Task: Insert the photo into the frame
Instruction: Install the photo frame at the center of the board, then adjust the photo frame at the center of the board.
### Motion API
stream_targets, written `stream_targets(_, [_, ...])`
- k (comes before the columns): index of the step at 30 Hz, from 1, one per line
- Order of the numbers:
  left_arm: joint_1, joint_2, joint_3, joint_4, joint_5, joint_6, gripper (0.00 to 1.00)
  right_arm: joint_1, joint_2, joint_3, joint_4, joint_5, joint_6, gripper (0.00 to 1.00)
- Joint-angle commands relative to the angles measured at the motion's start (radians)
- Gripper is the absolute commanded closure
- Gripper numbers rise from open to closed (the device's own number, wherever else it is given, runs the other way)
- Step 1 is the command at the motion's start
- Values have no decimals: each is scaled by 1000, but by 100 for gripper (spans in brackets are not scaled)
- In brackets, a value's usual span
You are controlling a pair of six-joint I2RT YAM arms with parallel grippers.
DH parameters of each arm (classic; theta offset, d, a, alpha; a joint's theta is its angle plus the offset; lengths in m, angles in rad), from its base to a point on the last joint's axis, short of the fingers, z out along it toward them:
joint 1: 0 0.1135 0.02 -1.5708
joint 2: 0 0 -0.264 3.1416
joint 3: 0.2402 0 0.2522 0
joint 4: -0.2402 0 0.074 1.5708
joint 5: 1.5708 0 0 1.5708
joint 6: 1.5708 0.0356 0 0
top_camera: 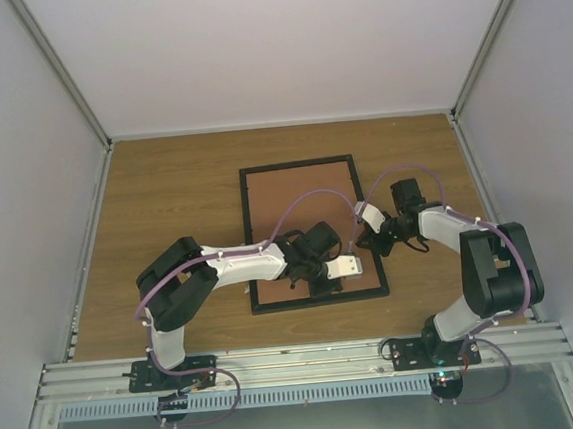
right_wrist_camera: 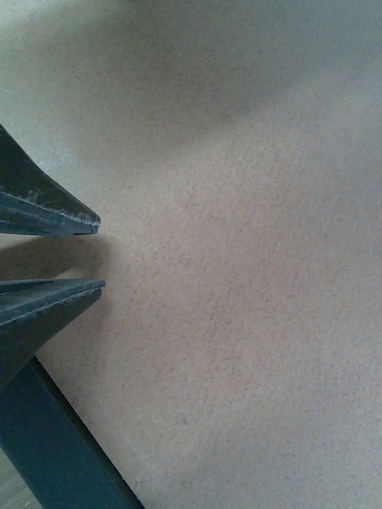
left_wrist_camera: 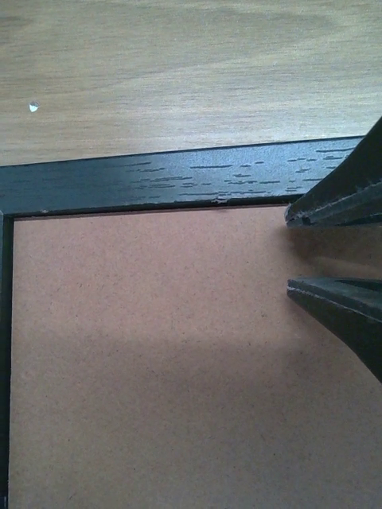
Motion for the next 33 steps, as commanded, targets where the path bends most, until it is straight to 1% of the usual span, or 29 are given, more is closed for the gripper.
stream_targets(1, [-27,33,0,22,-46,18,78,-13,15,11,-8,-14,2,81])
stream_targets(4, [-44,48,-11,21,-138,33,78,-18,12,29,-12,-19,11,81])
stream_targets(6, [-47,60,-9,10,-164,38,78,-21,11,56,-18,-25,36,80])
stream_targets(7, [-47,58,-9,5,-173,36,78,-22,12,75,-20,-26,56,77])
stream_targets(8, [-45,50,-7,2,-172,32,78,-25,15,103,-26,-30,81,69])
stream_targets(9, [-41,36,0,-3,-165,25,77,-25,21,132,-35,-30,106,64])
stream_targets(11, [-15,7,37,-36,-122,-1,73,-27,37,189,-52,-15,156,56])
stream_targets(13, [33,-30,72,-79,-37,-13,66,-31,46,229,-52,33,209,46])
stream_targets(14, [62,-55,76,-90,-5,-15,64,-31,53,241,-46,72,236,45])
stream_targets(16, [124,-109,68,-104,34,-4,60,-30,76,265,-47,154,288,43])
stream_targets(17, [173,-127,63,-114,52,3,56,-31,90,281,-50,191,313,43])
stream_targets(18, [199,-138,61,-124,67,11,56,-31,107,287,-53,220,337,43])
stream_targets(19, [252,-144,62,-138,81,21,55,-33,121,298,-54,243,360,43])
stream_targets(24, [436,-140,85,-168,98,24,52,-33,189,335,-64,267,410,47])
stream_targets(31, [635,-147,113,-124,134,-66,44,-33,277,349,-68,334,437,47])
stream_targets(33, [687,-152,117,-106,142,-91,42,-33,299,350,-67,341,437,49])
